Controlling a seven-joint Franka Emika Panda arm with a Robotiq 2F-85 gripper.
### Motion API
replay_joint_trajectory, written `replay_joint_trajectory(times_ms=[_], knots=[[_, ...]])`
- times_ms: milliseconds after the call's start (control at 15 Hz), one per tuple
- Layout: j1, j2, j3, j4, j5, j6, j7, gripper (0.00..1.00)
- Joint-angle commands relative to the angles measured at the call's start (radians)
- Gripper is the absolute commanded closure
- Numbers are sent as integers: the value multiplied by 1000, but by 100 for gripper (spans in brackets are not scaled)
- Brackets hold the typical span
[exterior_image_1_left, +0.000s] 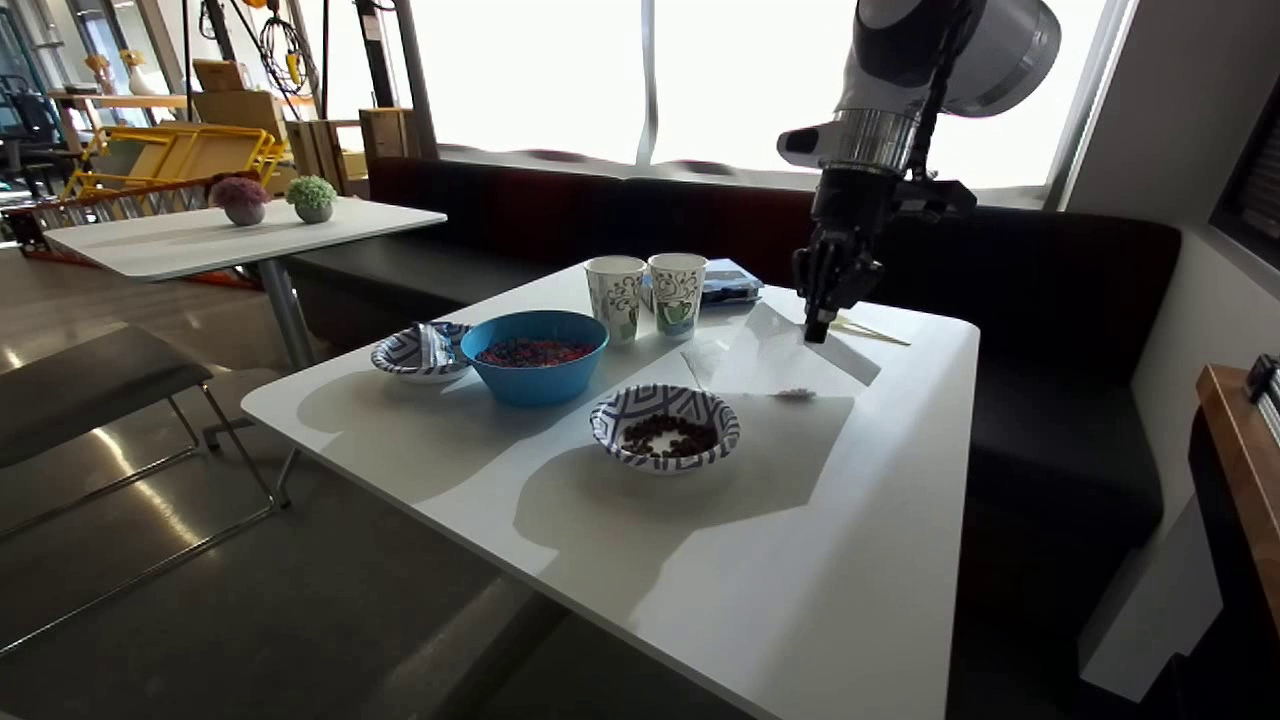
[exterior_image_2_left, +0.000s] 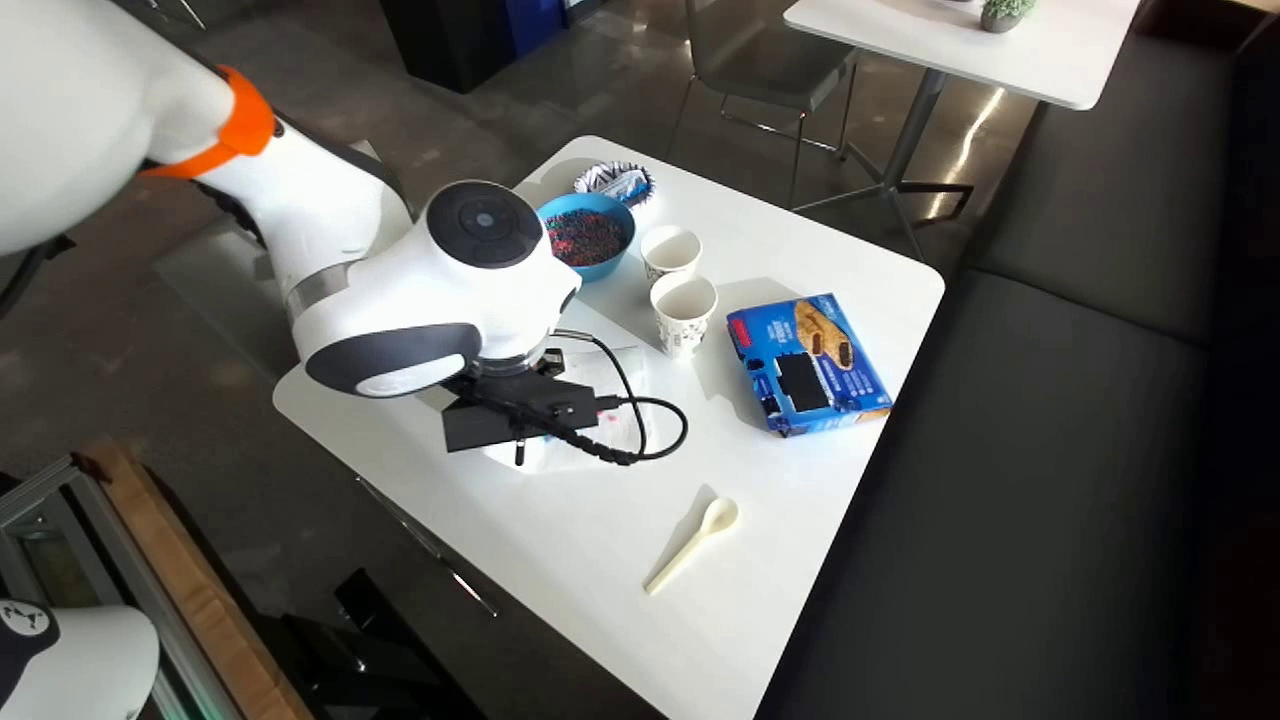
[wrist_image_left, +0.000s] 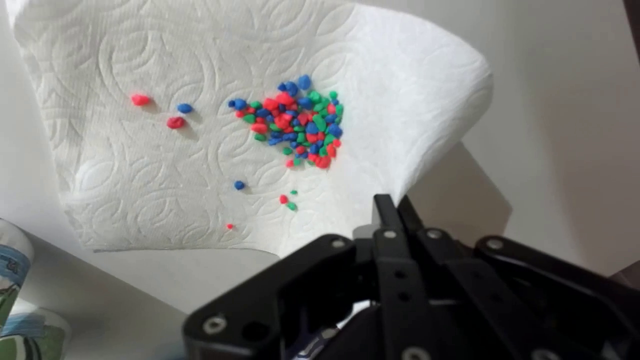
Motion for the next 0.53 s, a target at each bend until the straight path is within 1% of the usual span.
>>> replay_joint_trajectory(times_ms=[0,200,400,467], knots=[[8,7,-40,84,89,-144,-120,100],[85,17,-138,163,111,-250,-184,100],[204,49,-266,247,92,-336,-225,100],[252,60,-315,268,76,-338,-223,100]])
